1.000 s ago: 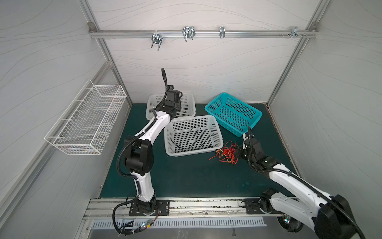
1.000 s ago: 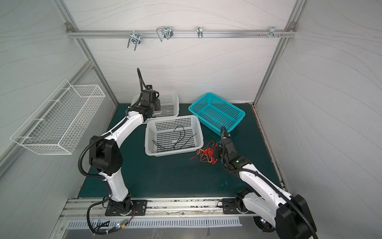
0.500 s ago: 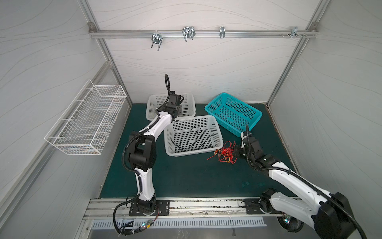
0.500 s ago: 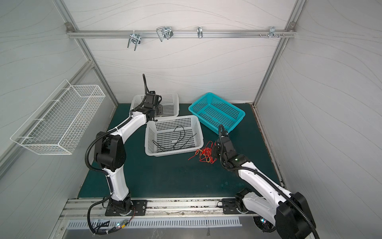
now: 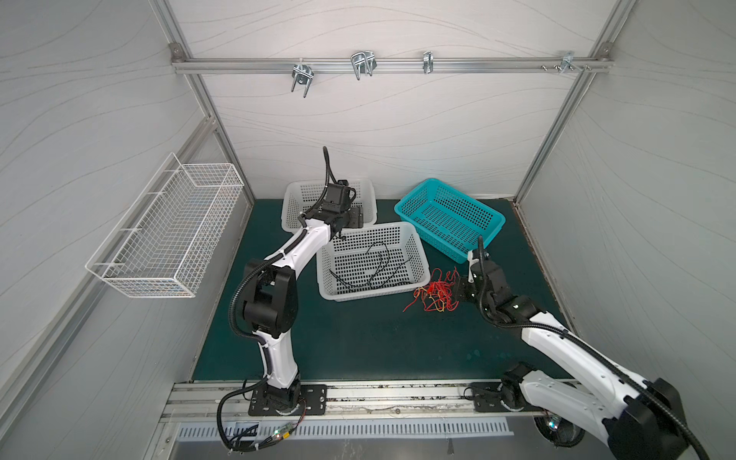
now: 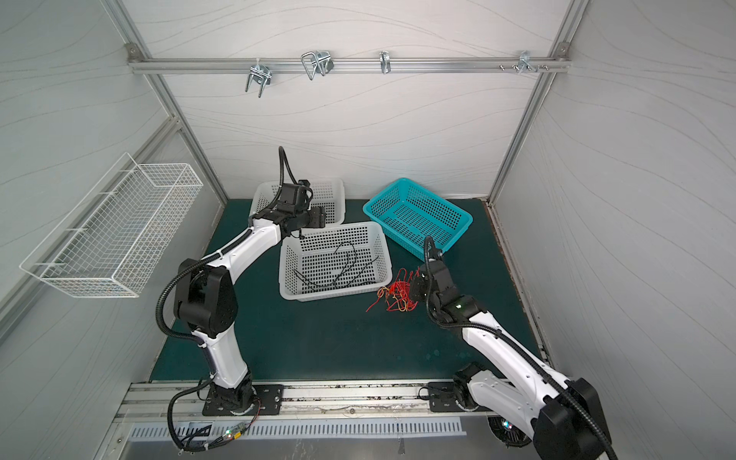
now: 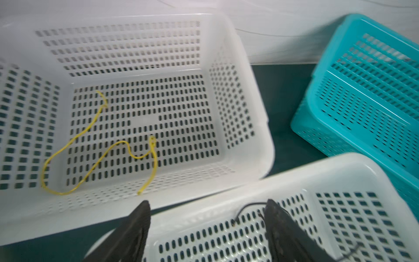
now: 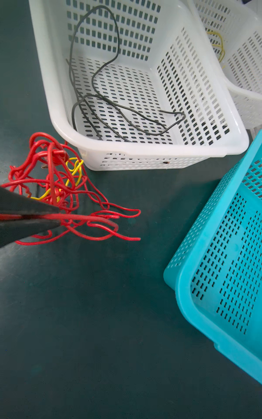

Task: Untangle and sort cables by color
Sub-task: Place the cable into the container, then untie the cable.

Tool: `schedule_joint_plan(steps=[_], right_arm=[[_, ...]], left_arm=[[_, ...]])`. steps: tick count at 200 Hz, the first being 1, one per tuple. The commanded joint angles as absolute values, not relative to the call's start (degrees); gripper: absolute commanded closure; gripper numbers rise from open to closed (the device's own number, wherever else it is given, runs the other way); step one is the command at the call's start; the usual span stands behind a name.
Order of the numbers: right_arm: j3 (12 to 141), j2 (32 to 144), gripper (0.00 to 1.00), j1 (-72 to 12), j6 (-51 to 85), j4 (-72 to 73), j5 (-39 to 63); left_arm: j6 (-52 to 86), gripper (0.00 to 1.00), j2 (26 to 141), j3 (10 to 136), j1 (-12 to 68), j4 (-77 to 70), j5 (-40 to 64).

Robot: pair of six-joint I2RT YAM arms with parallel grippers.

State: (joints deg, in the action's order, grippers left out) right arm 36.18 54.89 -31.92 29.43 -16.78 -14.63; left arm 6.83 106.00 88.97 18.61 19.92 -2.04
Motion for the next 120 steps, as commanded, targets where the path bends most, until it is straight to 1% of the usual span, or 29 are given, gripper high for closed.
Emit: schedule_joint_plan(steps=[1, 36, 73, 99, 120], right_arm=[[39.3, 52.0, 1.00, -32.2, 28.1, -21.1, -16.9], [42.4, 46.2, 1.00, -31.3, 25.5, -26.3, -18.2], [43.9, 39.6, 1.00, -28.3, 25.5, -27.6, -15.3], [45.9, 38.6, 1.00, -25.2, 26.7, -29.6, -12.8], [46.7, 40.0, 1.00, -24.8, 25.8, -29.6, -10.4]], left_arm=[[1.0, 0.21, 102.4, 88.1, 23.7, 18.8, 4.1], [-0.5, 0.22, 97.1, 83.0, 28.2, 15.5, 12.6], [-4.1, 0.22, 92.4, 79.2, 33.1, 14.6, 18.1], [-5.7, 0.22, 90.4, 76.9, 36.4, 14.5, 18.7], [-5.5, 0.22, 90.0, 75.7, 39.0, 12.9, 20.5]])
